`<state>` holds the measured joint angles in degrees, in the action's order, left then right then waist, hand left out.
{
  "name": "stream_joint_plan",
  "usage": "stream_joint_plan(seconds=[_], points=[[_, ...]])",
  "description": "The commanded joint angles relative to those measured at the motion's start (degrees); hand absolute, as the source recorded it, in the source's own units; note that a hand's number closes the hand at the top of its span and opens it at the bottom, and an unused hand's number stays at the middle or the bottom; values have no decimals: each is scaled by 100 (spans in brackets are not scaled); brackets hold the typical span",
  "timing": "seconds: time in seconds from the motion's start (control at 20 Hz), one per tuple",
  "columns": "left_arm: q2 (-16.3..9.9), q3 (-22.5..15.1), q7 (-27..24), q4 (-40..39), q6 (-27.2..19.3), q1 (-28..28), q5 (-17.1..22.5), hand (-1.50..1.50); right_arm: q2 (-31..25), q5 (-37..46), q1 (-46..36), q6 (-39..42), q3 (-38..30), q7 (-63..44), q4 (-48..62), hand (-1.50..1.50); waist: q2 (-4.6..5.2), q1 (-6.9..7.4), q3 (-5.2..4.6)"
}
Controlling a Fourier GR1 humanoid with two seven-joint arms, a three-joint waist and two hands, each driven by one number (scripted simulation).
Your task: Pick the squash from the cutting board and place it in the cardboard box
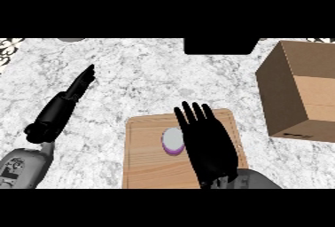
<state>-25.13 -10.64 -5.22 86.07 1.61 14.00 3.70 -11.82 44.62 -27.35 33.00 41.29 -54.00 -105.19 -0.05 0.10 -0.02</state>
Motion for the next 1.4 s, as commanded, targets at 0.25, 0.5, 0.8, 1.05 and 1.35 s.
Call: stream_joint_plan(seconds=[0.25, 0.5, 0.8, 1.05, 1.35], points=[[392, 194, 83, 228, 9, -193, -290, 0, 300, 861, 274, 146, -123, 88, 567, -150, 0, -8, 1], [537, 106, 238, 529, 33, -398, -655, 0, 676, 1366, 528, -43, -10, 162, 786, -150, -3, 4, 2], [510, 562, 421, 283, 600, 47, -463, 0, 536, 1465, 612, -188, -483, 1146, 1260, -150, 3, -5, 3], [634, 697, 326, 60, 564, 273, -696, 0, 776, 1837, 481, -333, -635, 1144, 1761, -150, 7, -7, 2], [792, 727, 352, 713, 726, -371, -851, 0, 764, 2215, 716, -348, -826, 1406, 1846, -150, 0, 8, 2]])
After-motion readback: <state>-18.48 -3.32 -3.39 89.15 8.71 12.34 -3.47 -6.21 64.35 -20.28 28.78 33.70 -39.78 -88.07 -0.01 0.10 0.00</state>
